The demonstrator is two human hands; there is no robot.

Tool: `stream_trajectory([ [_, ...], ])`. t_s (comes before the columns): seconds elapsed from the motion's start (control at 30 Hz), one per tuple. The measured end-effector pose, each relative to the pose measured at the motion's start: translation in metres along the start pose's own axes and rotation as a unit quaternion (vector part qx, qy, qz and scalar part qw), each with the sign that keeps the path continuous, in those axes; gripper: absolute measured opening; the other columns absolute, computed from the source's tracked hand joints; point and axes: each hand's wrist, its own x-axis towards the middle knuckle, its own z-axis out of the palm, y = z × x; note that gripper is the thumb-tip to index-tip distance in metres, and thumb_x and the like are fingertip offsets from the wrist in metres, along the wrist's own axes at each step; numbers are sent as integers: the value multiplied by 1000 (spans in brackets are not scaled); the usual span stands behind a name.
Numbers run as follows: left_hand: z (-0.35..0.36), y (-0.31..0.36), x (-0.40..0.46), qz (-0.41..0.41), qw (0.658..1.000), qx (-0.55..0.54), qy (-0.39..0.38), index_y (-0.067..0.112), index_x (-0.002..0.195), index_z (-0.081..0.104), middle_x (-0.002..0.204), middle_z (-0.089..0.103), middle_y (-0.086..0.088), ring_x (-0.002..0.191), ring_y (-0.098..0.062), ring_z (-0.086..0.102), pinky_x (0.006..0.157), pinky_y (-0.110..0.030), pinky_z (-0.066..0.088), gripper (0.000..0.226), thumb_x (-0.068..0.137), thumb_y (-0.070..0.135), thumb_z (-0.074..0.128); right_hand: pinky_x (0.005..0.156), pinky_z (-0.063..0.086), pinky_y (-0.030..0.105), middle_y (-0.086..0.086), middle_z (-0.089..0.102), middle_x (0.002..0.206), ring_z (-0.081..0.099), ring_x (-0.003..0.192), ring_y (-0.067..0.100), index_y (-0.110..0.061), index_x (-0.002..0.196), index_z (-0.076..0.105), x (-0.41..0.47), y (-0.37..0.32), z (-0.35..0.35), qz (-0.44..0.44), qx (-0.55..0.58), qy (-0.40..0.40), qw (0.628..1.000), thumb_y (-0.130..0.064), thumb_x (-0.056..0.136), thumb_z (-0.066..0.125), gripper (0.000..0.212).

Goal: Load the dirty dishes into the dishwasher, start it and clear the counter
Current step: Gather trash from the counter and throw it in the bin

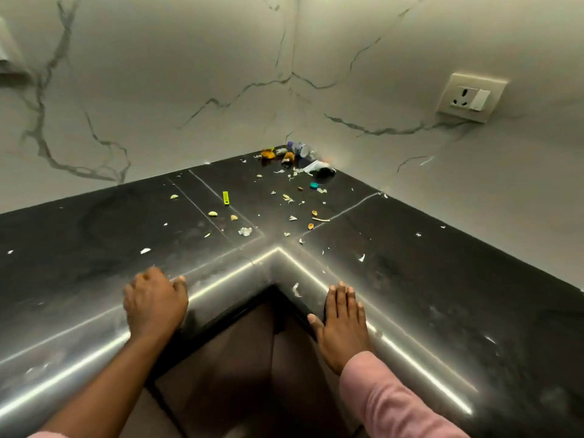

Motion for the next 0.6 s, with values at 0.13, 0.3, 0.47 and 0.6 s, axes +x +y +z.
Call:
stream_trajectory([
  [0.13,49,35,52,-91,992,63,-56,-13,132,37,145,22,-41,135,-52,20,110,-57,19,79,90,52,53,115,-14,41,10,-21,158,-23,144,26,-10,150,-12,88,-15,-1,-30,16,-14,999,-73,56,-28,114],
  [0.3,119,110,99,66,980,79,-172,8,154,3,160,-11,-20,147,-37,-12,118,-49,-2,84,95,61,29,114,-15,42,10,-21,158,-23,144,28,-9,151,-12,205,-34,-3,-75,26,-13,997,-65,64,-19,103],
  [0.47,138,121,166,21,998,31,49,8,149,26,159,0,-27,145,-46,-2,114,-59,2,72,96,55,39,116,-8,45,11,-12,159,-16,146,31,-21,153,3,295,-31,-19,-72,47,25,996,-61,92,13,74],
  [0.6,130,116,221,-353,935,-8,-24,-9,149,3,154,-13,-34,143,-47,-17,115,-57,-10,95,94,63,32,117,0,47,13,-10,160,-12,146,32,-19,153,4,351,4,-25,33,59,26,997,-62,94,23,76],
])
